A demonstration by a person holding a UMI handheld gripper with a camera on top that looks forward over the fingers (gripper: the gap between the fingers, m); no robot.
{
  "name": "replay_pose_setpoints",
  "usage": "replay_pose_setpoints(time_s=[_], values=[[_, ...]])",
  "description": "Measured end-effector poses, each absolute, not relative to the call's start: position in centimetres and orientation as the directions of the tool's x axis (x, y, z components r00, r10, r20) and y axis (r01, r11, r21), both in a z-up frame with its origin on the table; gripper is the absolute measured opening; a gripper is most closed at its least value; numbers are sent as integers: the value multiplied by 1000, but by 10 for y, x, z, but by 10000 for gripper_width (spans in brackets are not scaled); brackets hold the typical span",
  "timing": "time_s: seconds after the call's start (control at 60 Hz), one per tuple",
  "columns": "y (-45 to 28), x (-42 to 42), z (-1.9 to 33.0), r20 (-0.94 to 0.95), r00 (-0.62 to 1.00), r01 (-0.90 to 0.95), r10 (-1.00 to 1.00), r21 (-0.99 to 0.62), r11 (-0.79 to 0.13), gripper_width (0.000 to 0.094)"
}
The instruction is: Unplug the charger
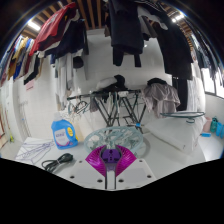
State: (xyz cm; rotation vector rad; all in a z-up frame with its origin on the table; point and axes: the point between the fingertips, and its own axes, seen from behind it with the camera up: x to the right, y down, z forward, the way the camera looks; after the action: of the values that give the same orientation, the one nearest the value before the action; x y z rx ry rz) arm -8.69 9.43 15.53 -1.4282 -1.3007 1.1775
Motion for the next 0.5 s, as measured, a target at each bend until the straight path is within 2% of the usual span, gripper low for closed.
replay_pose_setpoints(time_s=[0.1, 0.2, 0.25, 0.333, 0.5], values=[[132, -99, 199, -121, 21, 182, 992, -976, -123, 90], [201, -98, 204, -61, 80, 186, 995, -980, -76, 90], [235, -91, 188, -47, 107, 218, 993, -974, -69, 90], [285, -78, 137, -40, 152, 296, 988, -952, -84, 94], [312, -68, 42, 29, 117, 438, 993, -899, -25, 232]])
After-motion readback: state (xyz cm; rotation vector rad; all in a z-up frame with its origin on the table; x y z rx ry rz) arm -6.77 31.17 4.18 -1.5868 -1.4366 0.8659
